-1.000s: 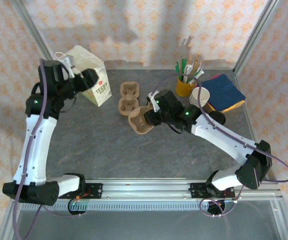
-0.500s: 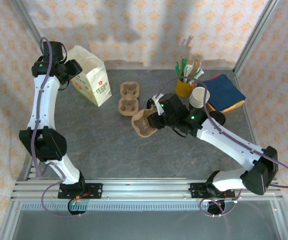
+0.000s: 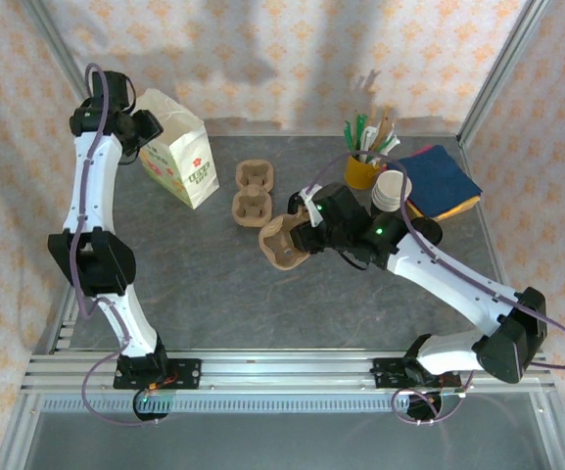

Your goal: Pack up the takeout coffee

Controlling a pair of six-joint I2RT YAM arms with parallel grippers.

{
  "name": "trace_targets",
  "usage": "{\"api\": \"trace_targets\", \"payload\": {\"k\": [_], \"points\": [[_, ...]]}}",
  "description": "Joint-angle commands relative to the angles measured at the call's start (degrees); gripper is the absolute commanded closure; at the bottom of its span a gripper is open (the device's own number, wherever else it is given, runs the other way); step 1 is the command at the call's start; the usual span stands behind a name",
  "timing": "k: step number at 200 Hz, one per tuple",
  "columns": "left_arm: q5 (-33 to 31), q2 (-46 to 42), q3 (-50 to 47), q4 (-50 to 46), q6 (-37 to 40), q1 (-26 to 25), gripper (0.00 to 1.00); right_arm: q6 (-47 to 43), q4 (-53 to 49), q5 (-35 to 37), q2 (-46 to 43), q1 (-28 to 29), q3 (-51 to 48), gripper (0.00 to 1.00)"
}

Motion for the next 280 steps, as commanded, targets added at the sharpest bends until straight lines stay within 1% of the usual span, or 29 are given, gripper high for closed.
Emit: {"api": "trace_targets", "payload": {"k": [1, 23, 45, 59, 76, 116, 125, 130, 169, 181, 210, 240, 258, 280], "points": [[-2.6, 2.6, 4.0, -4.0, 1.3, 0.1, 0.5, 0.7, -1.1, 0.0, -1.1, 0.2, 0.2, 0.61], [-3.0, 3.7, 4.3, -3.9, 1.2, 0.1, 0.57, 0.8, -1.2, -0.2, -1.1, 0.2, 0.2, 0.61], [-3.0, 5.0, 4.8, -4.0, 1.2, 0.1, 0.59, 0.8, -1.3, -0.2, -1.1, 0.2, 0.2, 0.61], [-3.1, 5.5, 5.3, -4.2, 1.4, 0.1, 0.64, 0.8, -1.4, -0.2, -1.0, 0.2, 0.2, 0.61], [-3.3, 5.8, 5.5, -4.4, 1.6, 0.1, 0.67, 0.8, -1.2, -0.2, -1.0, 0.2, 0.2, 0.61], [-3.8, 5.3, 5.7, -5.0, 2.0, 0.1, 0.85, 1.2, -0.9, -0.6, -0.8, 0.2, -0.3, 0.61], [-3.9, 4.8, 5.6, -5.2, 2.2, 0.1, 0.91, 1.2, -0.8, -0.6, -0.8, 0.2, -0.5, 0.61], [-4.0, 4.5, 5.5, -5.4, 2.2, 0.1, 0.93, 1.2, -0.8, -0.7, -0.8, 0.1, -0.5, 0.61], [-3.5, 0.5, 1.6, -5.8, 2.1, 0.1, 0.97, 1.7, -0.8, -0.8, -1.3, 0.2, -0.7, 0.62], [-3.3, -3.8, -1.4, -6.3, 2.2, 0.1, 0.98, 1.8, -1.0, -0.8, -1.6, 0.2, -0.7, 0.62], [-2.1, -14.1, -14.5, -5.2, 2.6, 0.1, 0.99, 2.6, -0.9, -1.1, -3.2, 0.2, -1.3, 0.63], [-0.1, -24.4, -25.7, -5.3, 3.1, 0.0, 1.0, 3.1, -1.1, -1.9, -4.2, 0.2, -1.4, 0.62], [0.3, -30.9, -31.8, -4.8, 2.4, -0.6, 1.0, 3.5, -2.1, -2.2, -4.2, 0.1, -0.6, 0.62], [1.0, -36.5, -37.5, -5.3, 1.0, -2.2, 1.0, 4.0, -3.2, -2.4, -4.5, 0.2, 0.1, 0.62]]}}
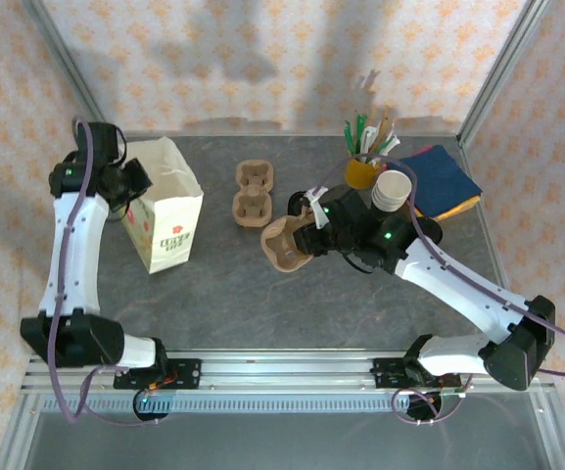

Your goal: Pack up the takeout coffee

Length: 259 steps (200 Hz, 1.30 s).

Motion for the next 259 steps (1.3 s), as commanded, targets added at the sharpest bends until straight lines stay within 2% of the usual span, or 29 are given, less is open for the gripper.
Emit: {"api": "trace_targets", "payload": {"k": [1, 45, 81, 110, 135, 193, 239, 259], "points": [[1.7, -4.9, -5.1, -1.0, -0.9, -1.7, 1.0, 1.3, -2.1, -0.5, -1.5, 0.2, 1.3, 0.62], [1.2, -13.2, -9.0, -5.1, -4.3, -7.7, 1.0, 2.1, -3.3, -1.4, -4.0, 0.2, 2.0, 0.63], [1.6, -17.8, -8.1, -11.1, -6.2, -11.0, 1.0, 1.7, -4.7, -2.1, -7.4, 0.2, 2.5, 0.63], [8.3, -21.0, -9.8, -11.5, -7.1, -11.9, 1.0, 1.6, -6.5, -2.1, -8.8, 0.2, 4.3, 0.63], [12.0, -22.2, -12.1, -10.4, -7.0, -15.2, 1.0, 1.7, -8.8, -1.9, -9.2, 0.2, 6.8, 0.63], [15.0, -22.0, -13.0, -6.5, -11.9, -26.9, 1.0, 1.4, -14.5, -1.8, -9.3, 0.2, 13.6, 0.64], [15.5, -19.5, -14.3, 2.4, -16.7, -39.4, 1.0, 1.2, -16.4, -2.7, -9.2, 0.2, 18.2, 0.64], [15.6, -17.1, -13.9, 6.3, -17.1, -43.0, 1.0, 0.7, -16.8, -2.8, -9.2, 0.1, 20.1, 0.64]]}}
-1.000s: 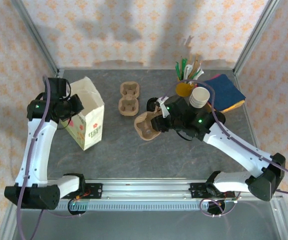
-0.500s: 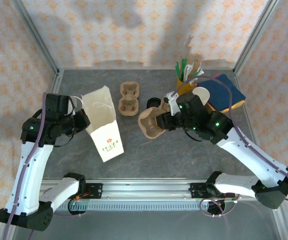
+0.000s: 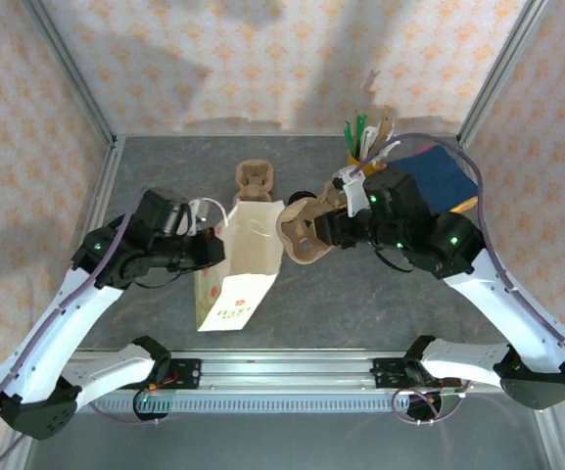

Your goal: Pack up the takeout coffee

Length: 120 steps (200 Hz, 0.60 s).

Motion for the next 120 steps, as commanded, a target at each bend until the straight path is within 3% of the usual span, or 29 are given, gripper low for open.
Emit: {"api": "trace_targets", "payload": {"k": [1, 70, 120], "points": [[1.0, 2.2, 0.1, 7.4, -2.4, -3.4, 1.0, -0.6, -1.6, -0.5, -1.2, 0.2, 3.3, 0.64], [1.2, 8.8, 0.7, 15.1, 2.8, -5.5, 1.0, -1.7, -1.9, -0.4, -0.9, 0.2, 5.1, 0.64], [0.4, 10.5, 3.1, 15.3, 3.9, -5.5, 1.0, -2.3, -2.5, -0.3, -0.1, 0.1, 5.7, 0.64]]}}
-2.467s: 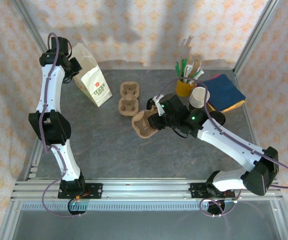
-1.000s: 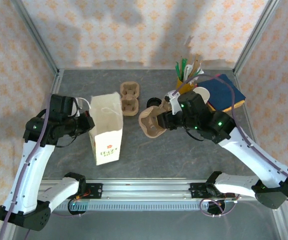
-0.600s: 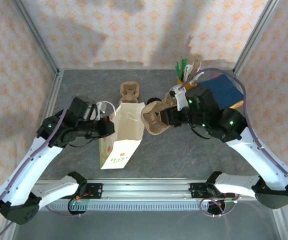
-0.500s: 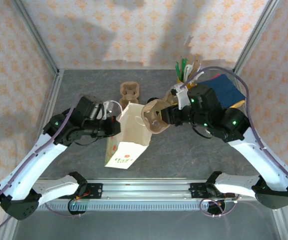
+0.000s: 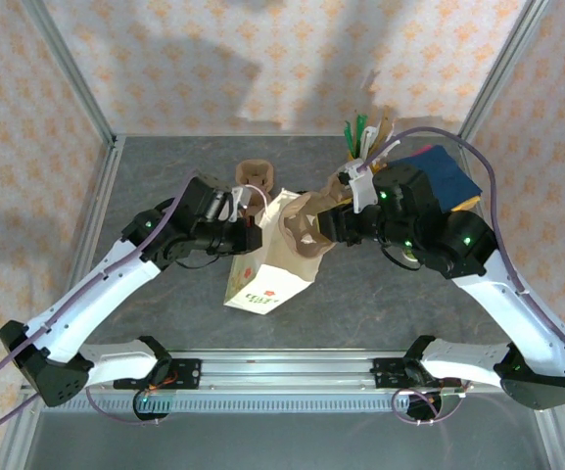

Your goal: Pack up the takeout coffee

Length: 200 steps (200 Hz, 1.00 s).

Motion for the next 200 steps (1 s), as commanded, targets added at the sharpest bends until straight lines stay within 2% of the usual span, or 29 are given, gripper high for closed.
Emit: {"api": "trace_targets", "payload": {"k": [1, 49, 89, 126, 161, 200], "points": [[-0.2, -0.1, 2.7, 1.5, 1.7, -0.2, 1.0, -1.1, -0.7, -0.2, -0.1, 0.2, 2.1, 0.64], [-0.9, -1.7, 5.5, 0.4, 1.0, -0.2, 1.0, -0.9, -0.3, -0.4, -0.2, 0.2, 2.5, 0.64], [-0.8, -1.3, 3.7, 1.8, 2.3, -0.2, 1.0, -1.1, 0.0, -0.6, -0.2, 0.2, 2.4, 0.64], [0.1, -0.7, -0.2, 5.6, 8.4, 0.1, 1.0, -1.7, 0.3, 0.2, -0.1, 0.2, 1.6, 0.64], [1.6, -1.0, -3.4, 4.5, 11.1, 3.0, 1.0, -2.7, 1.3, -0.1, 0.6, 0.2, 0.9, 0.64], [5.5, -5.5, -9.0, 7.2, 12.1, 7.7, 1.0, -5.0, 3.4, -2.0, 2.7, 0.2, 0.7, 0.64]]}}
